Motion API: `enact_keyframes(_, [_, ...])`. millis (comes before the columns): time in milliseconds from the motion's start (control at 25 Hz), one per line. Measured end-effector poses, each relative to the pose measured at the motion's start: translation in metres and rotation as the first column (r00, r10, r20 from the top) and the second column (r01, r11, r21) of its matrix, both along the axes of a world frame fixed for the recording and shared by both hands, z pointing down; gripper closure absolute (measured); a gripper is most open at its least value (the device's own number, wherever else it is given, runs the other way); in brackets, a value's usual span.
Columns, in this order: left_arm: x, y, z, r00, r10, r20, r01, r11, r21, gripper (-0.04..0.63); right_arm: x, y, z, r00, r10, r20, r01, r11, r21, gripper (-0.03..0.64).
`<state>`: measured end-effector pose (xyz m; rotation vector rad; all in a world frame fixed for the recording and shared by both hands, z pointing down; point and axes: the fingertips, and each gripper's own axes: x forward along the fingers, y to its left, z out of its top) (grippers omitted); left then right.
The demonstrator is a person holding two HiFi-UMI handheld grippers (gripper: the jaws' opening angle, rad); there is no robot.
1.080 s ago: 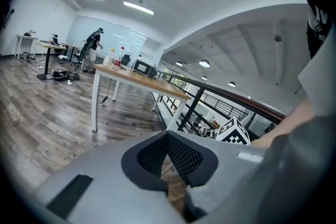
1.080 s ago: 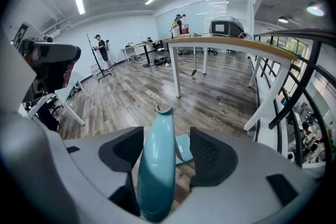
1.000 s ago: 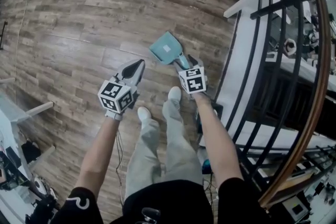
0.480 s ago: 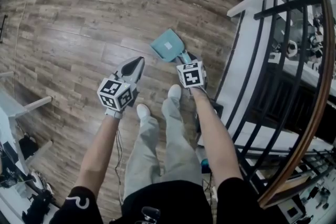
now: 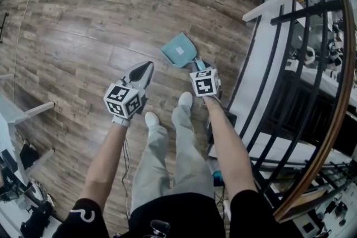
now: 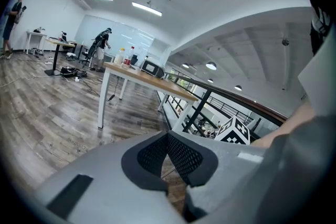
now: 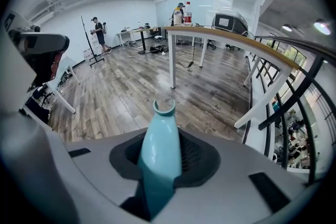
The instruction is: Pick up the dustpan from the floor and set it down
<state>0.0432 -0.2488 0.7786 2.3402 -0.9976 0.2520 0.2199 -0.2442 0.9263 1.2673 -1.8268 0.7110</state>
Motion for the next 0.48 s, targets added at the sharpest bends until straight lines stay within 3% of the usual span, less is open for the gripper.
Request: enact_keyframes(480, [-0.017,-0.014,-0.005,1.0,-0.022,-0.003,0.022,1.0,0.009,0.597,-0.006,-0.004,-0.003,1.0,-0.01,-0.002,0.01,1.0,0.011,0.531])
